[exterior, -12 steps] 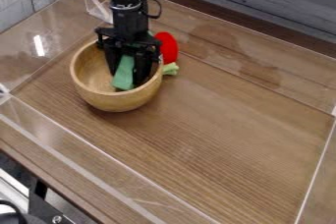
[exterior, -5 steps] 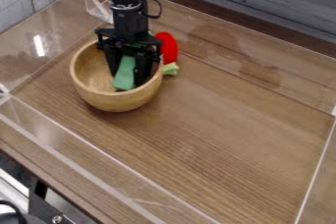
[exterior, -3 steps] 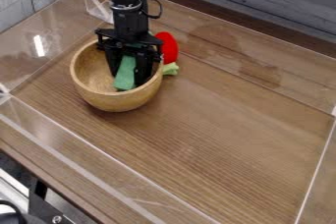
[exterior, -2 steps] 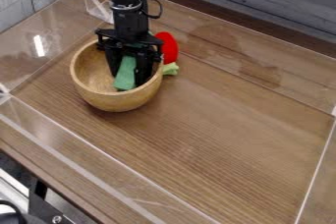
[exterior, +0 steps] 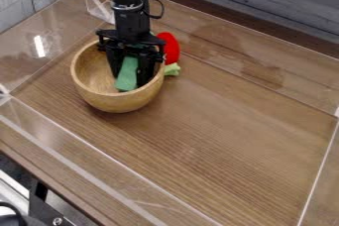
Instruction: Put the green block in the brown bowl
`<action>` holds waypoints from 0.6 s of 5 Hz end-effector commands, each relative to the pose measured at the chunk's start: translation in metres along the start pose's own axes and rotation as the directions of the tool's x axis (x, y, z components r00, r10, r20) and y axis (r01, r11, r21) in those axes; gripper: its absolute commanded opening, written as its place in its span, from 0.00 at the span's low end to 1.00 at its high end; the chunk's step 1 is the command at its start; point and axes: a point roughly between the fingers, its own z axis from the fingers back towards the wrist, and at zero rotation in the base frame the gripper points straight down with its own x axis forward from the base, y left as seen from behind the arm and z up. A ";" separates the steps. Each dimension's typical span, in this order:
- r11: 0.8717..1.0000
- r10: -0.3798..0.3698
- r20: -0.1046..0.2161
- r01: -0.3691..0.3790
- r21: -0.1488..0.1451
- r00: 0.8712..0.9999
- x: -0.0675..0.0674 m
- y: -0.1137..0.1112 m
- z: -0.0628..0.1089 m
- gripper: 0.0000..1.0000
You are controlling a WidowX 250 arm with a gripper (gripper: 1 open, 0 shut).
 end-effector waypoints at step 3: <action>1.000 -0.003 0.088 0.003 0.007 0.996 0.009 -0.005 0.028 0.00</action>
